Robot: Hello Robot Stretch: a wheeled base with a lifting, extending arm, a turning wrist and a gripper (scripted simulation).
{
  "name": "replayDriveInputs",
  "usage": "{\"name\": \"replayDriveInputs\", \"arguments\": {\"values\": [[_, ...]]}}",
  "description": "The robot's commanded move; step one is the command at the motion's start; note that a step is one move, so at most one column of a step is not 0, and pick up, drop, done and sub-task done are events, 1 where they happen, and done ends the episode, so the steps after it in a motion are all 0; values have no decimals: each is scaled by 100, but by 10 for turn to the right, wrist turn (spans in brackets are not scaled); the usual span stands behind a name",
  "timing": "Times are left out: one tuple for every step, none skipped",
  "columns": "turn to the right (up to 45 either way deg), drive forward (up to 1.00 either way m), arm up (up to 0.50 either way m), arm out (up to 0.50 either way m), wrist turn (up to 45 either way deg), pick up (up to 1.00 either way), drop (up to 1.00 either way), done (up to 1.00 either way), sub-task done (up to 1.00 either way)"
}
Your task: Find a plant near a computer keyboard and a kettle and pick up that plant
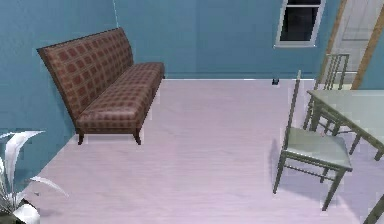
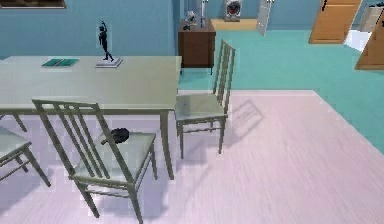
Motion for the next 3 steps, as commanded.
{"name": "replayDriveInputs", "arguments": {"values": [[0, 100, 0, 0, 0, 0, 0, 0, 0], [0, 50, 0, 0, 0, 0, 0, 0, 0], [240, 0, 0, 0, 0, 0, 0, 0, 0]]}}
